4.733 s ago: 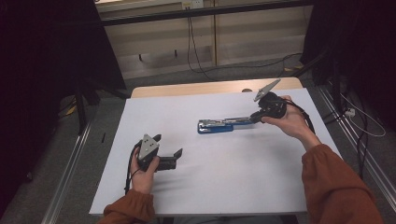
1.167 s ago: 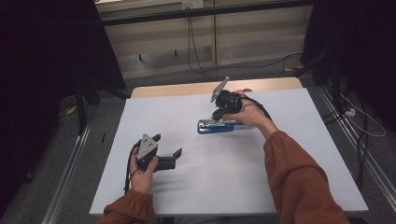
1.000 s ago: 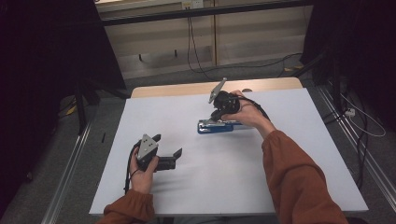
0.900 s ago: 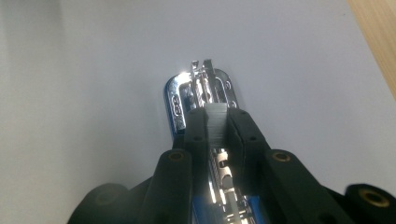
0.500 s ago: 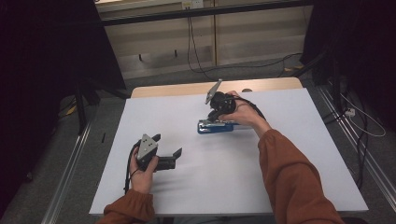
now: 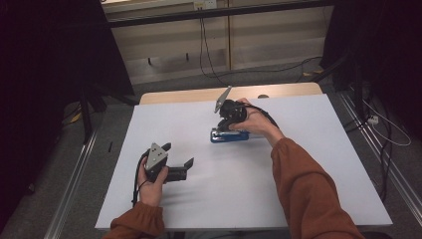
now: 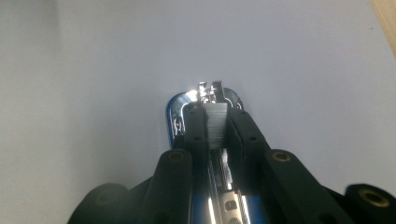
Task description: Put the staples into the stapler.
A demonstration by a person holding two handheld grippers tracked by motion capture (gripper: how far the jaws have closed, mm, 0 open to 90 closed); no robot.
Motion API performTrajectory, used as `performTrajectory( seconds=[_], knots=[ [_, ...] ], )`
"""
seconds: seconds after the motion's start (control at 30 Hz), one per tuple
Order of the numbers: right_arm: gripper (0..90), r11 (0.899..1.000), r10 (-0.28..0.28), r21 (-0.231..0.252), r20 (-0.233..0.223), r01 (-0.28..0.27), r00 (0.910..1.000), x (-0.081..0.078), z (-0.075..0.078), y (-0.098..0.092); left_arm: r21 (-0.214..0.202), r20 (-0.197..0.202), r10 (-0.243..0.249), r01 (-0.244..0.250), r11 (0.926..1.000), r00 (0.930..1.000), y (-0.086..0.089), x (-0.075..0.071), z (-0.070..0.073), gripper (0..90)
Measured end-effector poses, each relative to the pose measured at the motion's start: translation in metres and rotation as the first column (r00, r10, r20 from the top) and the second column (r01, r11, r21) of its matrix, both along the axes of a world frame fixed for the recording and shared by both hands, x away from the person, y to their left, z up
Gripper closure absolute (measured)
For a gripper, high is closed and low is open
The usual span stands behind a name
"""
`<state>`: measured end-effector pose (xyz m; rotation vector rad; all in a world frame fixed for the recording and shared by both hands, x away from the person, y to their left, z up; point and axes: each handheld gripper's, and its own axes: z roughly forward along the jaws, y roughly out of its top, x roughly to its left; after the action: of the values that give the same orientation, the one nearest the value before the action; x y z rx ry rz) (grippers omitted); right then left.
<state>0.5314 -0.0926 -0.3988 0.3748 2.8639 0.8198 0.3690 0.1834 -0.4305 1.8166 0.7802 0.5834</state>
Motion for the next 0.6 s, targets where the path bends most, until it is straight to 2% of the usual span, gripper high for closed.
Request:
performTrajectory(
  seconds=[0.2,0.33,0.5,0.6],
  knots=[
    [79.5,1.0,0.001,-0.002,-0.003,-0.001,1.0,0.0013,0.0001,0.0023,0.003,0.0,0.001,-0.001,1.0,1.0,0.0001,-0.0004,0.0003,2.6],
    [79.5,1.0,0.021,0.004,-0.003,-0.021,0.9998,0.0034,-0.0007,0.0035,-0.001,-0.004,0.003,-0.003,1.0,1.0,-0.0005,0.0001,-0.0005,2.6],
    [79.5,1.0,0.011,-0.016,-0.006,-0.011,0.9999,0.003,-0.0033,0.0061,-0.004,-0.004,0.002,-0.002,1.0,1.0,-0.0005,-0.0002,-0.0005,2.5],
    [79.5,1.0,0.022,-0.012,0.005,-0.022,0.9997,0.0037,-0.0049,0.0068,0.008,-0.002,-0.003,0.003,1.0,1.0,0.0003,-0.0002,0.0001,2.5]
  ],
)
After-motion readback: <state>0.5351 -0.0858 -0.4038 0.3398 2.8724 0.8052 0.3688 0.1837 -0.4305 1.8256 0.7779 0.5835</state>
